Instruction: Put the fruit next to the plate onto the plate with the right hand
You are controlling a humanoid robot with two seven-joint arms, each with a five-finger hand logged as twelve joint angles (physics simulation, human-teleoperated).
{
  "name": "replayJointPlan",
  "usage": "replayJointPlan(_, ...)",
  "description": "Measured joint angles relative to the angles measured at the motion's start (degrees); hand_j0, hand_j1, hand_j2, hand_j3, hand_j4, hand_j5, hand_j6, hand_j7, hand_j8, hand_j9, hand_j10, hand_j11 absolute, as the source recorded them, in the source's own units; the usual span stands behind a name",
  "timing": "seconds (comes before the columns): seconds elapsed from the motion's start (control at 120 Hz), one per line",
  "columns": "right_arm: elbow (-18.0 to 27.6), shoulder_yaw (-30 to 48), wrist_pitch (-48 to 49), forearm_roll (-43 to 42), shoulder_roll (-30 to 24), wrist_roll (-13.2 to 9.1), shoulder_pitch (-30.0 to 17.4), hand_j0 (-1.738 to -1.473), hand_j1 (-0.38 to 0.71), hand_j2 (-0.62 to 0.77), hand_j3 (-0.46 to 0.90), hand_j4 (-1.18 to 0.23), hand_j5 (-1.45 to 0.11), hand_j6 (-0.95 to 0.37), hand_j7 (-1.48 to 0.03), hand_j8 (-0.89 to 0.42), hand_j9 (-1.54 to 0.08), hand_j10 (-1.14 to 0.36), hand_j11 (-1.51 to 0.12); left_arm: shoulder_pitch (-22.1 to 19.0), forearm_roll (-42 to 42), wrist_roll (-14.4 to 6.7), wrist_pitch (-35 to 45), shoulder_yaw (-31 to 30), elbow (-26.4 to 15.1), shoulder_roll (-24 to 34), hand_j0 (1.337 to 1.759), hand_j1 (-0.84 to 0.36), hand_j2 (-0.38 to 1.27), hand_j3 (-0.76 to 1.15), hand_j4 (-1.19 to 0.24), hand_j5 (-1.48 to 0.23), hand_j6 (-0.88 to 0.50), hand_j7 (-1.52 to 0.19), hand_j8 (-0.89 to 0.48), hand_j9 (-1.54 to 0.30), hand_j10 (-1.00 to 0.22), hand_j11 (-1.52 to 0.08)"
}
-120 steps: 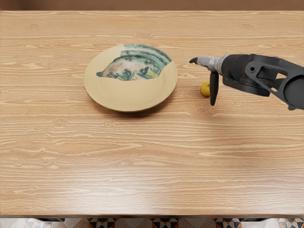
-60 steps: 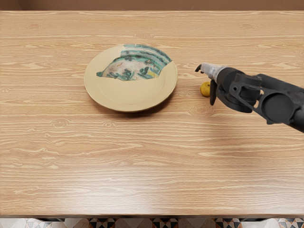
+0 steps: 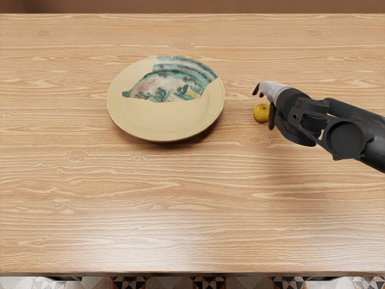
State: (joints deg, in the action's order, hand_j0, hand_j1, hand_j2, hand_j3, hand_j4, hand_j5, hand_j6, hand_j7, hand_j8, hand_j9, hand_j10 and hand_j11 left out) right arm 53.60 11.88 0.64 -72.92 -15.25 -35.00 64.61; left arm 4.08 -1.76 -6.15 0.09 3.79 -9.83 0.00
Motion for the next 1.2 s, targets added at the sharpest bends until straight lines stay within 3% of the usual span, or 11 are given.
replayJointPlan(0.358, -1.51, -2.3, -1.71, -0.37, 2.37, 0.0, 0.17, -1.658, 0.02, -0.06, 0.0, -0.31, -0.4, -0.31, -0.4, -0.31, -0.4, -0.31, -0.4, 0.01, 0.0, 0.0, 0.0, 0.0, 0.0, 0.0, 1.658, 0.33, 0.0, 0.0, -0.02, -0.02, -0.02, -0.02, -0.02, -0.02, -0.02, -0.02)
replayJointPlan(0.692, -8.25, -3.53, -2.36, -0.3, 5.2, 0.0, 0.46, -1.658, 0.02, -0.06, 0.0, -0.31, -0.4, -0.31, -0.4, -0.31, -0.4, -0.31, -0.4, 0.0, 0.0, 0.0, 0.0, 0.0, 0.0, 0.0, 1.658, 0.33, 0.0, 0.0, -0.02, -0.02, -0.02, -0.02, -0.02, -0.02, -0.02, -0.02)
replayJointPlan(1.2, -9.04, -4.99, -2.47, 0.18, 7.18, 0.0, 0.51, -1.658, 0.06, -0.07, 0.0, -0.34, -0.44, -0.34, -0.44, -0.34, -0.44, -0.34, -0.44, 0.0, 0.0, 0.0, 0.0, 0.0, 0.0, 0.0, 1.658, 0.33, 0.0, 0.0, -0.02, -0.02, -0.02, -0.02, -0.02, -0.02, -0.02, -0.02)
